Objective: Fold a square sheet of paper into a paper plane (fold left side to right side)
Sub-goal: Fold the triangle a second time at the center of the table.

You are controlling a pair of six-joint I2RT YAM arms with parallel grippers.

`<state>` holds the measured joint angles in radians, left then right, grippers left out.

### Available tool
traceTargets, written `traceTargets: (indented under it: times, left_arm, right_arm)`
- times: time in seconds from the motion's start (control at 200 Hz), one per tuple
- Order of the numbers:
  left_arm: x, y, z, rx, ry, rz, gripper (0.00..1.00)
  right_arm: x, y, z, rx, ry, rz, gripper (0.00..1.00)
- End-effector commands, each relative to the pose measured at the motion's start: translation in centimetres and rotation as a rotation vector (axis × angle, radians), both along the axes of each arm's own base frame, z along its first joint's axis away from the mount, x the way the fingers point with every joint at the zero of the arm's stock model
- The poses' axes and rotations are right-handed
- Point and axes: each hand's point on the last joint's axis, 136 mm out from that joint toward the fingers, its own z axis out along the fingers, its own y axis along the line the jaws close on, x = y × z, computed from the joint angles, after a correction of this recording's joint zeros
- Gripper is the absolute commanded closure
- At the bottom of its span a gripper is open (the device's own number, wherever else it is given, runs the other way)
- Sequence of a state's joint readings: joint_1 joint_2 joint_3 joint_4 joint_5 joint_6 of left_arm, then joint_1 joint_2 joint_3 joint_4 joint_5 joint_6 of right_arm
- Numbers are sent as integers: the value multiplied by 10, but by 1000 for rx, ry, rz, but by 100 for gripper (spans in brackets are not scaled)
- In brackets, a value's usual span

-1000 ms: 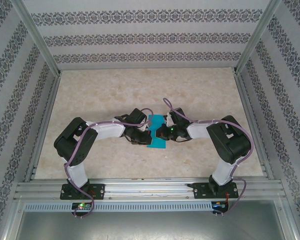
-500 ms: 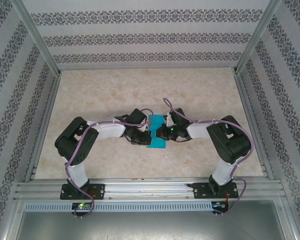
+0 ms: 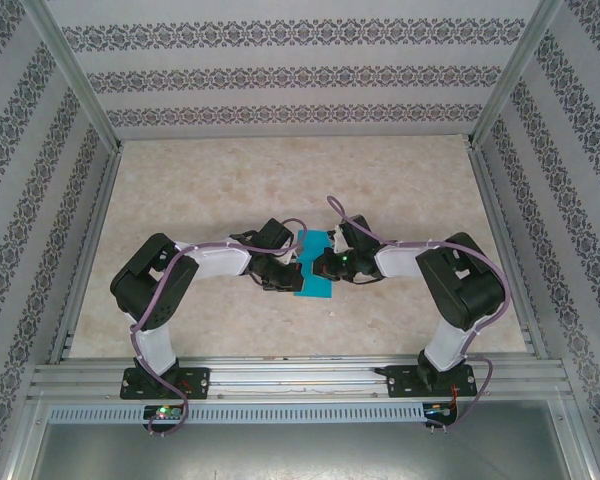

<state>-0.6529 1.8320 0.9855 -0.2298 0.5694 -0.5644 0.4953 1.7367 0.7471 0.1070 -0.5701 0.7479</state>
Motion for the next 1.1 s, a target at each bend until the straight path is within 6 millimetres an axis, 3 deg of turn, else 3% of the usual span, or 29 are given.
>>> traceTargets:
  times: [0.0,0.31,0.689,1.094]
  left_arm:
    - [-11,15,-21,67,57,23,99]
    - [-11,17,-23,81,55,25,100]
    - [-11,19,-26,97,68,30,100]
    - [-16,26,-34,139,123,70,100]
  right_arm:
    - [4,3,21,5,-77,18,100]
    - [-12,12,14,10,-77,28,100]
    - [-11,27,7,10,-66,58,100]
    - [-13,2,-19,-110,-18,35,100]
